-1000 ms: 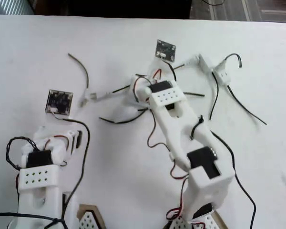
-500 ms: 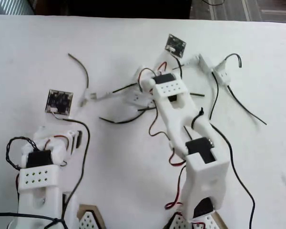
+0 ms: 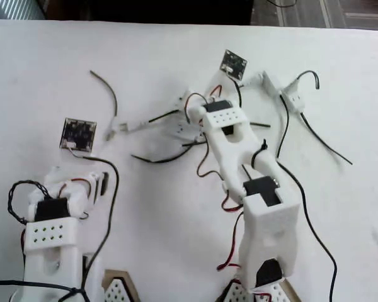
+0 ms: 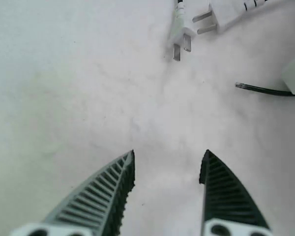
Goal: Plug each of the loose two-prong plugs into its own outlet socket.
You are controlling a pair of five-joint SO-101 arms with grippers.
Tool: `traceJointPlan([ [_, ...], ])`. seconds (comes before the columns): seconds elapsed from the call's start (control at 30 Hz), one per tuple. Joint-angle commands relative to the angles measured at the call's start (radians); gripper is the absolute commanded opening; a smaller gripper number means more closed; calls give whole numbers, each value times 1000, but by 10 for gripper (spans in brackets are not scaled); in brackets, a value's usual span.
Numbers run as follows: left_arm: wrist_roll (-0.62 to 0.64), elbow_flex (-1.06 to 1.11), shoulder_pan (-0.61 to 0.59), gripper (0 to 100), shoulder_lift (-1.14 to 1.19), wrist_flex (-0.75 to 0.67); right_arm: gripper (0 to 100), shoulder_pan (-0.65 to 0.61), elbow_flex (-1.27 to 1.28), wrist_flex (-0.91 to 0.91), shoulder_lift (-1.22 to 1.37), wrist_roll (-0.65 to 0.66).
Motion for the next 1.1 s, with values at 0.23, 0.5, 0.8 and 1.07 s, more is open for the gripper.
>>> traceJointPlan([
  [0.23, -12, 0, -1, 221, -15, -18, 30, 15, -49, -10, -15, -6],
  [0.5, -12, 0, -1, 221, -15, -18, 17, 42, -41, 64, -122, -8],
  [0.8, -12, 0, 1, 221, -15, -18, 17, 91, -41, 179, -323, 68],
  [1.07, -12, 0, 1, 221, -15, -18, 17, 65, -41, 300, -621, 229],
])
